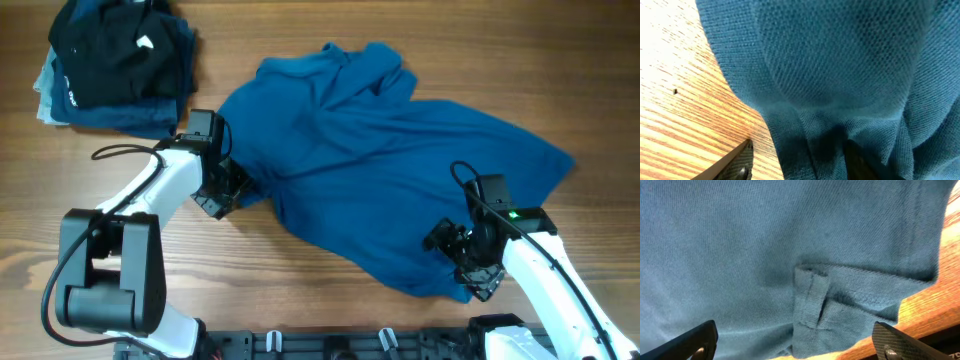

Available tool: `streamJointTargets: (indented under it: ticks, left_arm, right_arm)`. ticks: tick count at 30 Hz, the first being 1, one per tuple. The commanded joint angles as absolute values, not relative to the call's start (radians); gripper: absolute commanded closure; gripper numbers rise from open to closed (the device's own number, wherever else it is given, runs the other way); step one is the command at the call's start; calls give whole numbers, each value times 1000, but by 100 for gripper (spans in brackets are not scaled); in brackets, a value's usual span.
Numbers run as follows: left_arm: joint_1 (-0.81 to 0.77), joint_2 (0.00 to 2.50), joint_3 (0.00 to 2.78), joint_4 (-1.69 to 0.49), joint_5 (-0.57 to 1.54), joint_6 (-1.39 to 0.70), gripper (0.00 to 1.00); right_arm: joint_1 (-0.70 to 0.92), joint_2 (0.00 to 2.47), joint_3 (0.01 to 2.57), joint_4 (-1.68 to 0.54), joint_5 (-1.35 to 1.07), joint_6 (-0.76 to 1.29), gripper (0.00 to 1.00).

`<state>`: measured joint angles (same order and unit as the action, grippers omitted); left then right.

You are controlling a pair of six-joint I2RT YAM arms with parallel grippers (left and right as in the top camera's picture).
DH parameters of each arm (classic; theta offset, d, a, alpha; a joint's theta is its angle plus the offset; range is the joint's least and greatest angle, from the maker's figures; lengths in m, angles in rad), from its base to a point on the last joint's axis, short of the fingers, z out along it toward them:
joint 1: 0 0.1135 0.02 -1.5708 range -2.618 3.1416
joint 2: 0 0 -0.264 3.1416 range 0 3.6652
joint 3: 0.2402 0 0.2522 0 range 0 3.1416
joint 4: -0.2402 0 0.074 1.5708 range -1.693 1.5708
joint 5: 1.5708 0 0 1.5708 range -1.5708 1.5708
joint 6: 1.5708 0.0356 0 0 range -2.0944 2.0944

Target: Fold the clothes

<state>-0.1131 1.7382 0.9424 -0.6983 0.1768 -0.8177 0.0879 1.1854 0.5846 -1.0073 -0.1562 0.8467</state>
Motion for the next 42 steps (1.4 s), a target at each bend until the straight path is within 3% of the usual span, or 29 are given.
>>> streamJointTargets:
  ticks: [1, 13, 27, 36, 42]
  left_arm:
    - [-116, 1790, 920, -688, 174, -819, 41]
    - [-116, 1790, 920, -688, 174, -819, 41]
    - [-116, 1790, 920, -688, 174, -819, 40]
    - [-116, 1790, 920, -688, 174, -819, 40]
    - [-116, 1790, 920, -688, 174, -816, 39]
  right_arm:
    - [86, 1188, 573, -1002, -120, 837, 0]
    - [86, 1190, 501, -943, -193, 857, 3]
    - [86, 1190, 497, -947, -192, 856, 56]
    - [86, 1190, 492, -983, -169, 876, 52]
    - [86, 1190, 445, -945, -181, 923, 54]
